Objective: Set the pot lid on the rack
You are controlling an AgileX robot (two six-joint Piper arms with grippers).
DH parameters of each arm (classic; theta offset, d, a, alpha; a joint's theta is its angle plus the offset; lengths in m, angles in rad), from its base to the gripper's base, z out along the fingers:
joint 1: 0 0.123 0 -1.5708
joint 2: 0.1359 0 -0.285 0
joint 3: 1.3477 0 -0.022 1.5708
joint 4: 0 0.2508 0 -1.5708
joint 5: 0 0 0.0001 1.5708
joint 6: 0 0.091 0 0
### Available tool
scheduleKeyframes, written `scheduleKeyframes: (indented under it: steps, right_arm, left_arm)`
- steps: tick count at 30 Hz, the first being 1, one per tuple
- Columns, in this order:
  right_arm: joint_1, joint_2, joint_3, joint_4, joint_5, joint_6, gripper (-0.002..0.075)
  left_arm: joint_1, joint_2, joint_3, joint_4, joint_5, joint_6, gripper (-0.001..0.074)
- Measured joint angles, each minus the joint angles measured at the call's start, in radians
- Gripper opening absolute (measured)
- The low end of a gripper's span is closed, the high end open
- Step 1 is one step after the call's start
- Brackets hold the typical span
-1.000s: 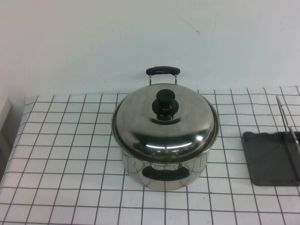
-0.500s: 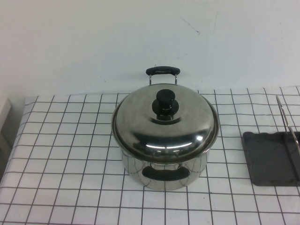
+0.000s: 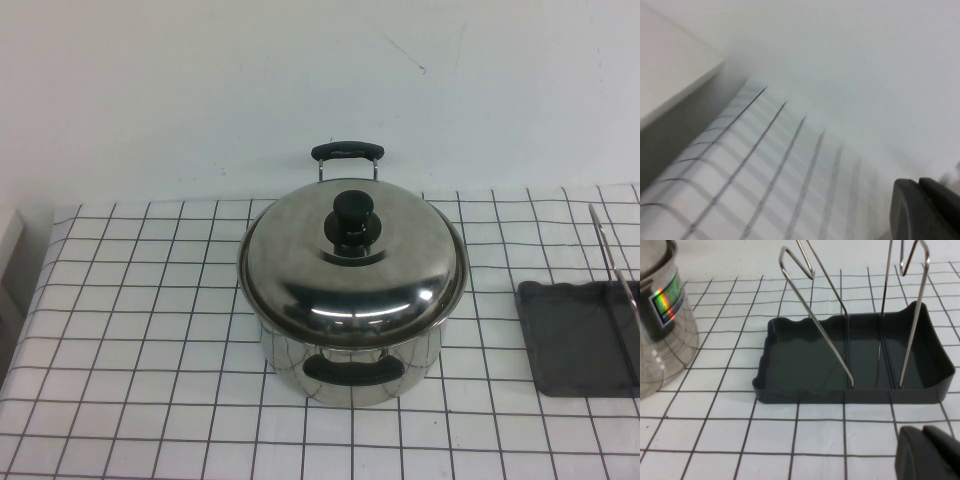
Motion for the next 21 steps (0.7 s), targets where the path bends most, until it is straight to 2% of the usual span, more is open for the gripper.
scheduleKeyframes:
  steps: [3, 7, 11, 16, 21]
  right_arm:
    - [0.0, 0.0, 0.0, 0.0, 0.0, 0.0, -0.0003]
    - [0.0, 0.0, 0.0, 0.0, 0.0, 0.0, -0.0003]
    - [0.0, 0.0, 0.0, 0.0, 0.0, 0.0, -0.0003]
    - [0.0, 0.0, 0.0, 0.0, 0.0, 0.0, -0.0003]
    - [0.0, 0.0, 0.0, 0.0, 0.0, 0.0, -0.0003]
  left_arm:
    - [-0.002, 0.0, 0.0, -0.289, -0.171, -0.095, -0.0003]
    - [-0.001, 0.0, 0.0, -0.402, -0.301, 0.044, -0.0003]
    - [-0.001, 0.0, 0.0, -0.453, -0.314, 0.27, -0.0003]
    - [-0.001, 0.0, 0.0, -0.651, -0.292, 0.277, -0.0003]
    - [-0.001, 0.0, 0.0, -0.689, -0.278, 0.279, -0.0003]
